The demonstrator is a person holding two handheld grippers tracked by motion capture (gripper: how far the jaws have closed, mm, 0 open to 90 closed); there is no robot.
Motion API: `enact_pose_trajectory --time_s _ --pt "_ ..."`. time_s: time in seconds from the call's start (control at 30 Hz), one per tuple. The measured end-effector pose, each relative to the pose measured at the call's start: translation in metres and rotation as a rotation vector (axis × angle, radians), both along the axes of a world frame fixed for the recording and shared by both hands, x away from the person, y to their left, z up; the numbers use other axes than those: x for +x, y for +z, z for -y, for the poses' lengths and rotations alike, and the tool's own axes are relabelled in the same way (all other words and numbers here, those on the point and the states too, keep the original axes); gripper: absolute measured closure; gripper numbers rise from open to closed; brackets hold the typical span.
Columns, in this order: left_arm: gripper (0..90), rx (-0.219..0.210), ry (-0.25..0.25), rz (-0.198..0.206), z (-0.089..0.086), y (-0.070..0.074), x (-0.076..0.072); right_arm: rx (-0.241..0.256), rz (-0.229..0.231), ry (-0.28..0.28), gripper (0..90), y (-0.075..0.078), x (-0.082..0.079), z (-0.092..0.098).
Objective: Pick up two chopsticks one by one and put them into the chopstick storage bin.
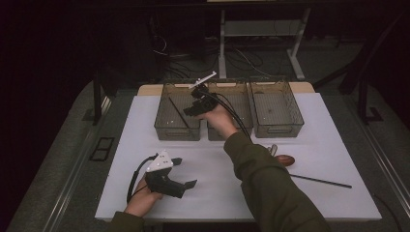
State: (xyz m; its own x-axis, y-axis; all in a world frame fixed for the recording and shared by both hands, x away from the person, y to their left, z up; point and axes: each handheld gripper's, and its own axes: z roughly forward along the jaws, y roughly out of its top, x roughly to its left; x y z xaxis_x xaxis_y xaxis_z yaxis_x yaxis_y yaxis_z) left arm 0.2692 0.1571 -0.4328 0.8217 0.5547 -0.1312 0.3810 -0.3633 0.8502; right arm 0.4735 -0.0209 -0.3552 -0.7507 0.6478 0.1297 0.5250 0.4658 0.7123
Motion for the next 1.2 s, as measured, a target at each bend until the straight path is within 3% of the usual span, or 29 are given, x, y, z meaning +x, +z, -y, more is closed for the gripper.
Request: enact_pose_trajectory --time_s 0.2,0.73,0.9,1.0,1.2 --pt "4.6 0.009 -0.004 0.008 -0.001 0.0 0.0 0.034 0.029 0.038 40.3 0.011 -0.017 0.024" --pt "5.0 0.006 0.021 0.011 -0.005 0.0 0.002 0.1 0.104 0.144 34.8 0.018 -0.065 0.082" --pt "5.3 0.013 0.02 0.012 -0.004 0.0 0.002 0.104 0.136 0.149 28.0 0.017 -0.08 0.105" --pt "5.3 0.011 0.025 0.01 -0.004 0.0 0.003 0.123 0.148 0.146 28.5 0.015 -0.088 0.122" --pt "5.3 0.015 0.025 0.01 -0.004 -0.001 0.004 0.137 0.145 0.137 21.7 0.009 -0.105 0.155"
